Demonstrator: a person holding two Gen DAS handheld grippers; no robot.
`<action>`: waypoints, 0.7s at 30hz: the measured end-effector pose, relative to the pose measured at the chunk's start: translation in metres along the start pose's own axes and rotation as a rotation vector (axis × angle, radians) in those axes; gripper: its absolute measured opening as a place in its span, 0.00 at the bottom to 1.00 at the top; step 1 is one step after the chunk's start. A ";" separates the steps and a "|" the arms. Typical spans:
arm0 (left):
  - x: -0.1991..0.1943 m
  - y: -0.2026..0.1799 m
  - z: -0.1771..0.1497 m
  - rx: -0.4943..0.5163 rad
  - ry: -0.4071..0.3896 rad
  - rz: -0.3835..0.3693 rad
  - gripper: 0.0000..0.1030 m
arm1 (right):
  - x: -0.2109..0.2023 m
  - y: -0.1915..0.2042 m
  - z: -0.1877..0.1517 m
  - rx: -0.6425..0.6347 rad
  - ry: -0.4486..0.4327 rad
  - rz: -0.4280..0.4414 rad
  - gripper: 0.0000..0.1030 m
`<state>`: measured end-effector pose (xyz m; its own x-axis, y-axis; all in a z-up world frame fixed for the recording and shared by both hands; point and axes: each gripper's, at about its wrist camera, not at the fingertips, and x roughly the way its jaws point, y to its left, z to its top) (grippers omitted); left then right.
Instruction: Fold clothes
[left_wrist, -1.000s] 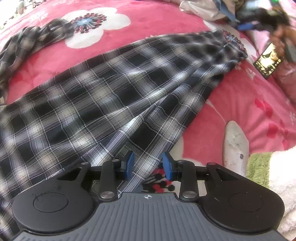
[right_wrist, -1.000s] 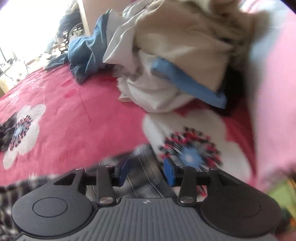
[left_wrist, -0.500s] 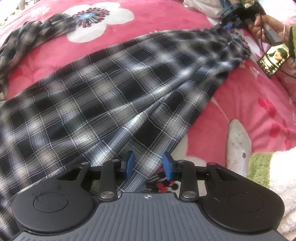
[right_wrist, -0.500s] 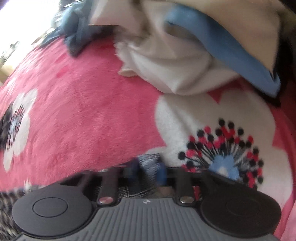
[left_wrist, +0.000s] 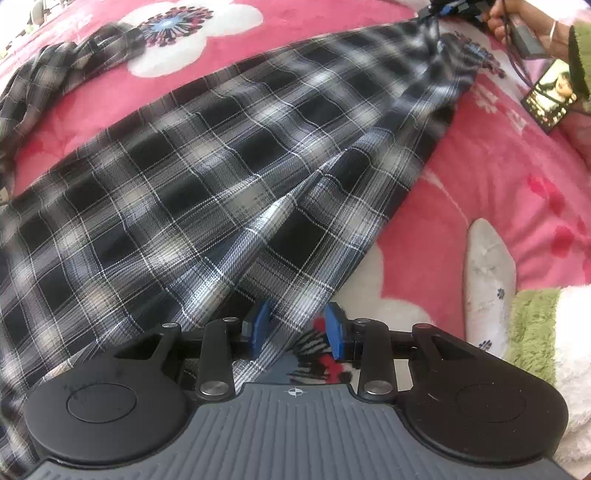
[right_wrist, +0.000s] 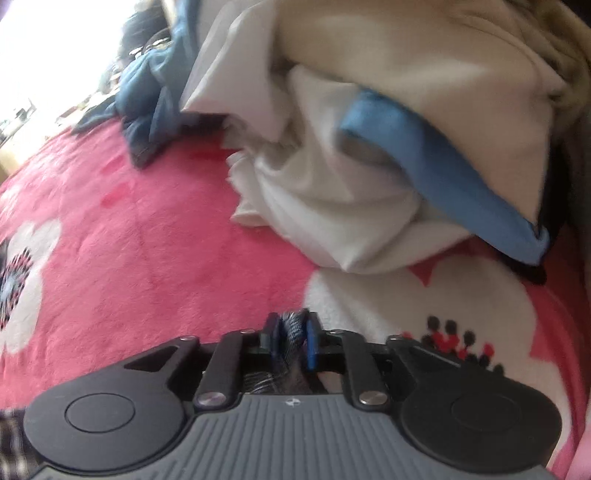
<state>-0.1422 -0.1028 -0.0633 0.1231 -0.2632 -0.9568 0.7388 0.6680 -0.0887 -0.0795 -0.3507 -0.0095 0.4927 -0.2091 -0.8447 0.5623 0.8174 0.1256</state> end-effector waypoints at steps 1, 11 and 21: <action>0.000 -0.001 -0.001 0.010 -0.001 0.002 0.32 | -0.006 -0.004 0.000 0.021 -0.022 0.007 0.18; 0.011 -0.017 -0.003 0.126 0.009 0.018 0.32 | -0.055 0.038 -0.040 -0.061 0.260 0.119 0.50; 0.006 -0.023 -0.016 0.179 -0.011 -0.024 0.32 | -0.012 0.036 -0.052 0.185 0.410 0.005 0.42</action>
<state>-0.1685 -0.1087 -0.0716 0.1103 -0.2856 -0.9520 0.8478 0.5270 -0.0599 -0.1001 -0.2909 -0.0221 0.2126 0.0555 -0.9756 0.6883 0.7001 0.1898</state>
